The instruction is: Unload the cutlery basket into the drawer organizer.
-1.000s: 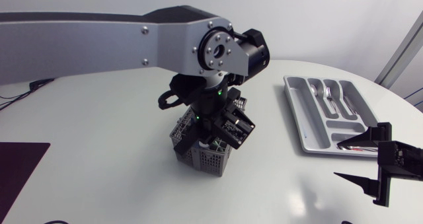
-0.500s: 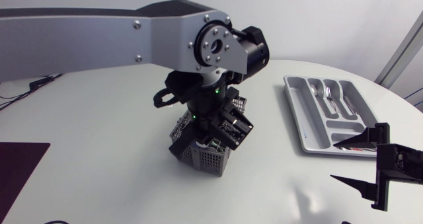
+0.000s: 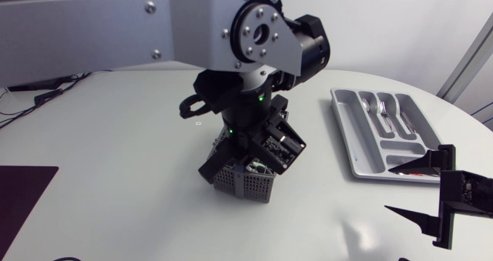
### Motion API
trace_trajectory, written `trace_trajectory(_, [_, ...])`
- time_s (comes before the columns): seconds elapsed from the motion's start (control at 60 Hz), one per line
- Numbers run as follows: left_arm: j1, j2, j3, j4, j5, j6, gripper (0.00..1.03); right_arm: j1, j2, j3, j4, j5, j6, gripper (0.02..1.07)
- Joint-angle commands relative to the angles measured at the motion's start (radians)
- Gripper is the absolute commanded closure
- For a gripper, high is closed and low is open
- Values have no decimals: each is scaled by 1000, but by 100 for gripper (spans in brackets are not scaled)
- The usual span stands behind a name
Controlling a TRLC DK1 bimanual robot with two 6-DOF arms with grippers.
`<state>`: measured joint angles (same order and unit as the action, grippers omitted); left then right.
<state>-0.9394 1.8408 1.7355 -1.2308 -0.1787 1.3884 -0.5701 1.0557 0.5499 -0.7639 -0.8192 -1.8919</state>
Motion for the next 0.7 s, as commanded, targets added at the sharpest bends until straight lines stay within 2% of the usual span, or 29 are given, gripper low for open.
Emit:
trace_trajectory(0.0, [-10,-17,45,-13,-11,-2,95,7,-11,-31,-25,-14,4,15])
trace_trajectory(0.683, [-67,44,168,-168,-56,-26,95,1,-37,-67,-28,-40,-3,15])
